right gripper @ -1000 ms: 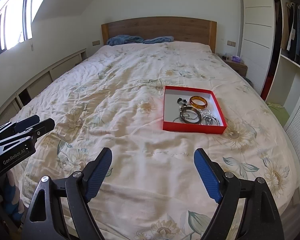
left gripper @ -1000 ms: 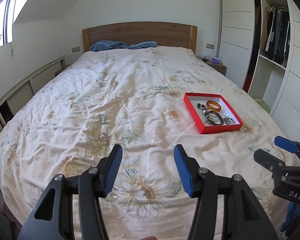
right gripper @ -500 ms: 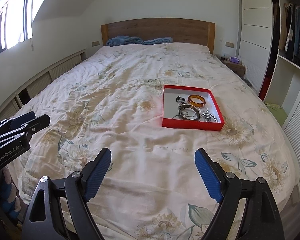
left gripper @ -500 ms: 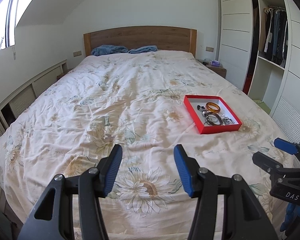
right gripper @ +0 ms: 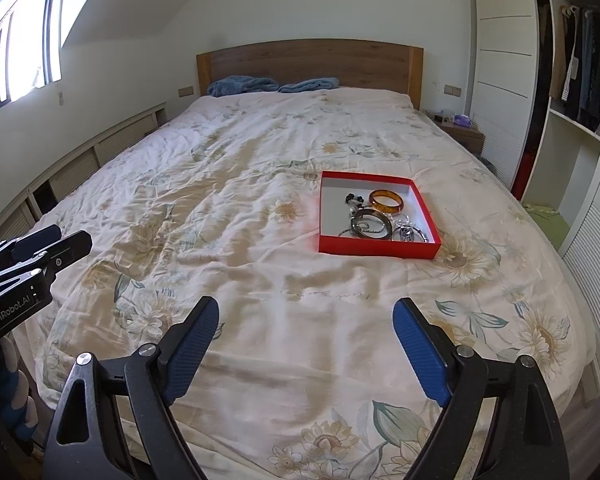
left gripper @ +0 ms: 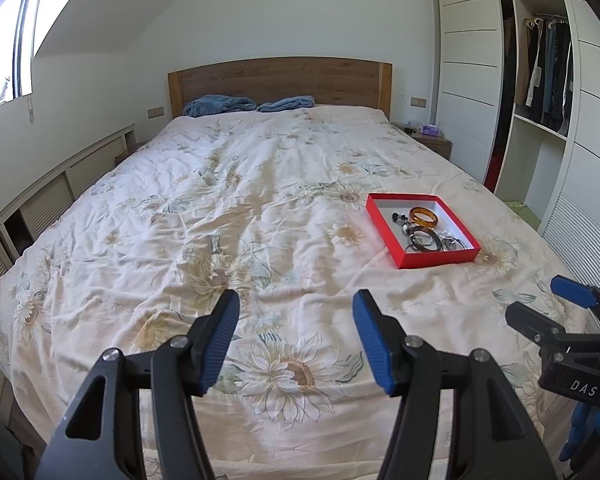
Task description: Organize jewelry
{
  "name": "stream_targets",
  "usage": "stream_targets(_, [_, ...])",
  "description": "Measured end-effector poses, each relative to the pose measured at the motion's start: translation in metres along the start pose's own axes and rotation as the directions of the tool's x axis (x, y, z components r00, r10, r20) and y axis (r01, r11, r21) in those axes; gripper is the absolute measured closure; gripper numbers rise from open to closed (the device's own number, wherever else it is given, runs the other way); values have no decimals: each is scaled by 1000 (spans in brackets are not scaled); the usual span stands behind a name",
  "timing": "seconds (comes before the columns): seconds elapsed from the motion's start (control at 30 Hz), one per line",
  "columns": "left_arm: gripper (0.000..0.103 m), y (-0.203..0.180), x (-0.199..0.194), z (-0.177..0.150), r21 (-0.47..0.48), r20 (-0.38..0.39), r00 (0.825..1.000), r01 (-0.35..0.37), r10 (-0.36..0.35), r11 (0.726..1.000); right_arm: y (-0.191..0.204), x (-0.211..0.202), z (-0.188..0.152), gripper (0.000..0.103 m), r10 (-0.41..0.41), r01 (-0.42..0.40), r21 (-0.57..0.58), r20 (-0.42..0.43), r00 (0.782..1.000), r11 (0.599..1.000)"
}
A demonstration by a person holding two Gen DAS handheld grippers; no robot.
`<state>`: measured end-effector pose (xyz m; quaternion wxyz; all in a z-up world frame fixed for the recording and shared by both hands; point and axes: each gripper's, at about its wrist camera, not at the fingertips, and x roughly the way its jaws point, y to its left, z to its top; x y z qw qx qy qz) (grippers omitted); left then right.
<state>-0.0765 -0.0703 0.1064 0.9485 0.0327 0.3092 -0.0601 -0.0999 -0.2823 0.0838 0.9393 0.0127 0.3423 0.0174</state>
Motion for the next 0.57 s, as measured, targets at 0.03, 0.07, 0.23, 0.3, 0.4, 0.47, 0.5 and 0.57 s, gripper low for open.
stream_targets(0.03, [46, 0, 0, 0, 0, -1, 1000, 0, 0, 1000, 0, -1, 0, 14, -3, 3, 0, 2, 1000, 1000])
stream_targets(0.07, [46, 0, 0, 0, -1, -1, 1000, 0, 0, 1000, 0, -1, 0, 13, -4, 4, 0, 3, 1000, 1000])
stream_targets(0.23, [46, 0, -2, 0, -3, -3, 1000, 0, 0, 1000, 1, -3, 0, 8, -11, 11, 0, 9, 1000, 1000])
stream_targets(0.3, [46, -1, -2, -1, -3, -6, 1000, 1, -1, 1000, 0, -4, 0, 5, -16, 16, 3, 14, 1000, 1000])
stream_targets(0.4, [46, -1, -5, -2, -3, -5, 1000, 2, -2, 1000, 0, -4, 1, 3, -23, 23, 6, 19, 1000, 1000])
stream_targets(0.47, [46, -1, -5, -2, -3, -7, 1000, 3, -3, 1000, 0, -6, -1, 2, -27, 27, 7, 18, 999, 1000])
stream_targets(0.5, [46, -1, -5, -2, -2, -8, 1000, 4, -4, 1000, 0, -5, 0, 2, -27, 27, 7, 18, 999, 1000])
stream_targets(0.57, [46, -1, -7, -3, -3, -6, 1000, 3, -3, 1000, 0, -5, -1, 1, -30, 30, 7, 19, 999, 1000])
